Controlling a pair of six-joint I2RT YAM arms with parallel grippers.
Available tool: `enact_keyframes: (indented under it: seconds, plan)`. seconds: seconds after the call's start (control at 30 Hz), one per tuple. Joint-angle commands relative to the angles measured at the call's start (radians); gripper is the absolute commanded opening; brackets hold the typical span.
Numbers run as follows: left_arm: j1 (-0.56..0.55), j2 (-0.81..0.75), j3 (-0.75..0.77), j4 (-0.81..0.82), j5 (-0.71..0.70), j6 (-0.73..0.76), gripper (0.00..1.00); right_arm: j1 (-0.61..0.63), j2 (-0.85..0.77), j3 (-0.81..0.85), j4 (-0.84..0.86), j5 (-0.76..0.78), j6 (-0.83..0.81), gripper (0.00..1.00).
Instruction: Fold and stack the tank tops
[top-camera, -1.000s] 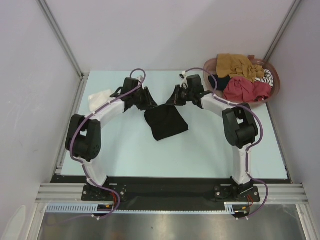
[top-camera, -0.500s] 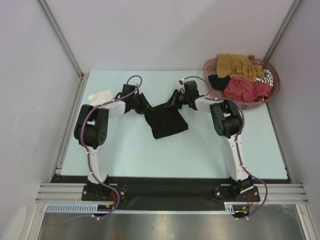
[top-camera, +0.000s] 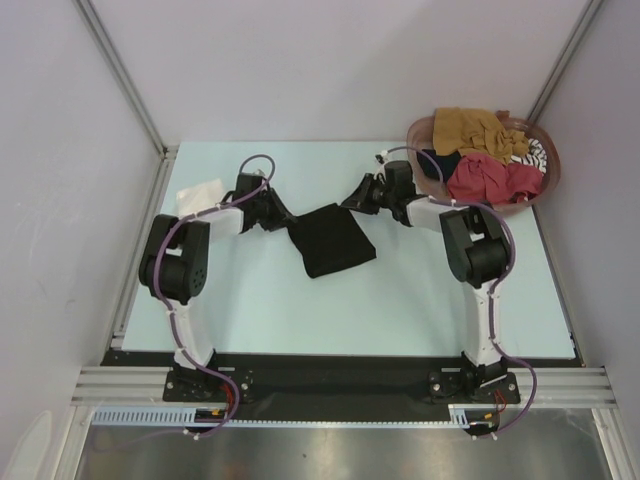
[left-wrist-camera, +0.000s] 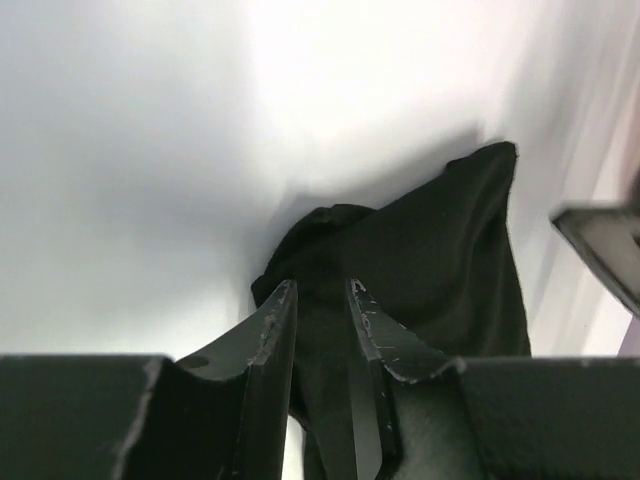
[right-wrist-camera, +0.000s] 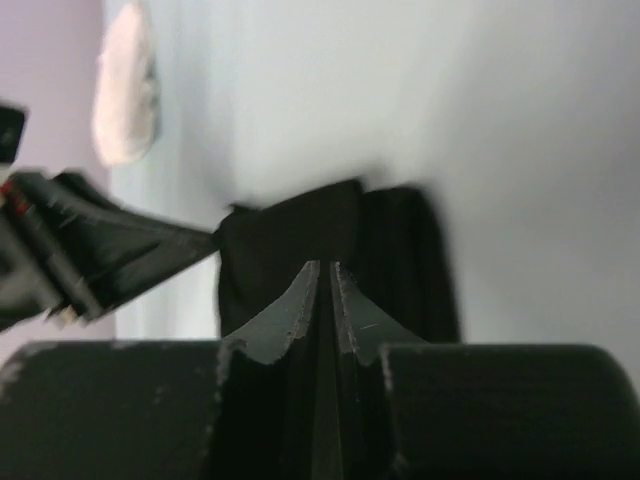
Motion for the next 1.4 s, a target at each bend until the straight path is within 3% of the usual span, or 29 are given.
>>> enact_keyframes:
  seconds: [0.0,0.2,0.37,0.57,0.77,1.07,1.37]
  plan:
    - [-0.006,-0.108,0.016,-0.036,-0.045,0.058,0.31,0.004,-0.155,-0.079,0.091,-0.150,-0.039,0.13]
    - [-0.017,-0.109,0.096,-0.053,0.076,0.070,0.33,0.041,-0.131,-0.091,0.055,-0.425,-0.034,0.12]
    - [-0.066,-0.042,0.197,-0.079,0.133,0.086,0.33,0.090,-0.054,-0.068,0.027,-0.506,-0.042,0.09]
    - [-0.116,0.116,0.376,-0.126,0.187,0.072,0.33,0.112,-0.073,-0.217,0.096,-0.529,-0.030,0.09]
    - [-0.141,0.237,0.380,-0.042,0.277,-0.002,0.31,0.112,-0.036,-0.309,0.190,-0.540,0.021,0.07]
    - [-0.152,0.331,0.387,-0.025,0.267,0.003,0.31,0.113,0.027,-0.307,0.124,-0.510,0.019,0.06]
    - [-0.141,0.317,0.398,-0.025,0.257,0.056,0.31,0.173,-0.163,-0.338,-0.002,-0.500,-0.069,0.07]
